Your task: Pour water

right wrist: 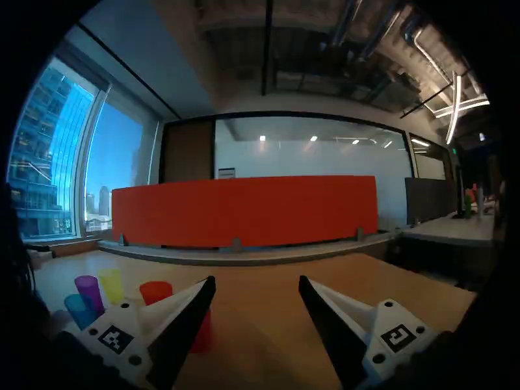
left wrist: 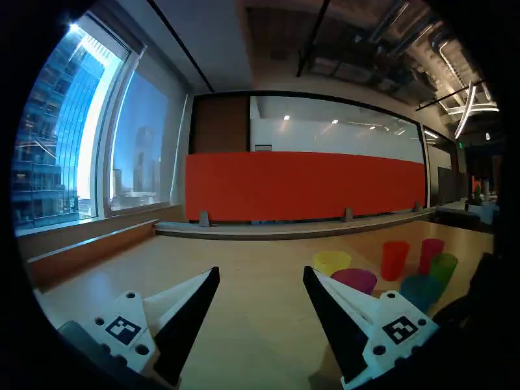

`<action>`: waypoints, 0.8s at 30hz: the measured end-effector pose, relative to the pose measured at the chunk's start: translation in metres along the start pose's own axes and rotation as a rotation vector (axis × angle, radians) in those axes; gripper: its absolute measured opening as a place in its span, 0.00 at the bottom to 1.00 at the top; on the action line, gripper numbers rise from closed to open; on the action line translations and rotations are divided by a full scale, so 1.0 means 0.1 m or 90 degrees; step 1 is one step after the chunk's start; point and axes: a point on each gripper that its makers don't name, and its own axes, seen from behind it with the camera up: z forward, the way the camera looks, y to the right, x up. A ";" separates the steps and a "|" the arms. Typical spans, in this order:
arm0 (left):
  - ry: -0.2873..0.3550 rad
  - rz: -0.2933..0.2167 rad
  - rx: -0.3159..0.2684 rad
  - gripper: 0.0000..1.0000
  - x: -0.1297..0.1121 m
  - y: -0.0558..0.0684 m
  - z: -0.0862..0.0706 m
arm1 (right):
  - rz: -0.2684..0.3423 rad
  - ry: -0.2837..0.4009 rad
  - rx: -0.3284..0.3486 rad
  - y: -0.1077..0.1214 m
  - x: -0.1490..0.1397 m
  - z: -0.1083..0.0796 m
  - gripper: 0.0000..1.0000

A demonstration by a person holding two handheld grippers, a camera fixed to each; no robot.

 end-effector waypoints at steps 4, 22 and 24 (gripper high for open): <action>0.000 0.000 0.000 0.95 0.00 0.00 0.01 | -0.004 -0.008 0.000 0.00 -0.09 0.01 0.99; 0.000 0.000 0.000 0.95 0.00 0.00 0.00 | -0.022 -0.037 -0.003 -0.02 -0.26 0.01 0.99; 0.000 0.000 0.000 0.95 0.00 0.00 0.01 | -0.026 -0.039 -0.004 -0.03 -0.27 0.01 0.99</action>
